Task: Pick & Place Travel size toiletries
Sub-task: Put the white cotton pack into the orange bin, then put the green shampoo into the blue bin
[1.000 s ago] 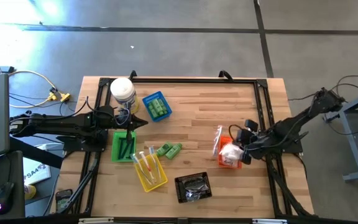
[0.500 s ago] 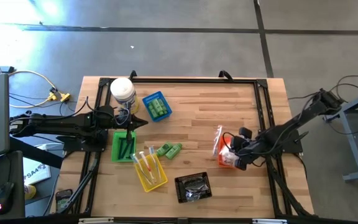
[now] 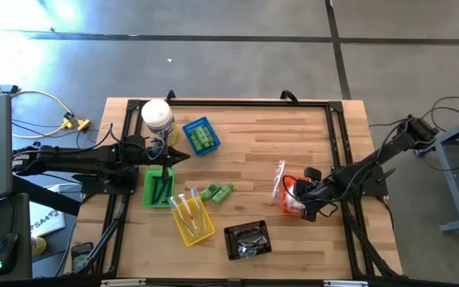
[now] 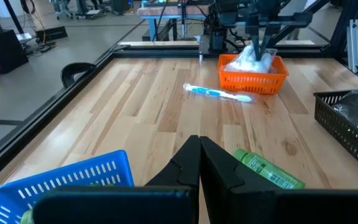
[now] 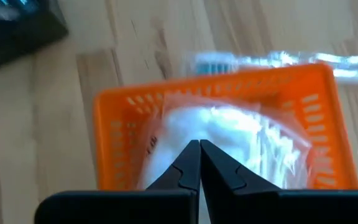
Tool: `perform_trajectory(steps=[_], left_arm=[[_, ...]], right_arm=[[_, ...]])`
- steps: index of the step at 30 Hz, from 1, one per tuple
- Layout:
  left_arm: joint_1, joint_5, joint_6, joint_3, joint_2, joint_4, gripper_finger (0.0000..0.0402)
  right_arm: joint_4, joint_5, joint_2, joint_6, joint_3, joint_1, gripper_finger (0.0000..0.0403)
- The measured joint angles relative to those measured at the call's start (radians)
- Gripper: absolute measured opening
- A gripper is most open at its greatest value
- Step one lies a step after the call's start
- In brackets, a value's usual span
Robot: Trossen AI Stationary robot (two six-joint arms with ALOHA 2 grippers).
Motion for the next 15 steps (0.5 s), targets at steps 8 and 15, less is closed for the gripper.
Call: perform_trajectory(steps=[8, 15], left_arm=[[0.000, 0.000, 0.000, 0.000, 0.000, 0.000, 0.0000], [0.000, -0.001, -0.001, 0.000, 0.000, 0.000, 0.0000]], right_arm=[[0.069, -0.031, -0.108, -0.081, 0.000, 0.000, 0.0012], [0.173, 0.124, -0.350, -0.225, 0.000, 0.005, 0.0035]])
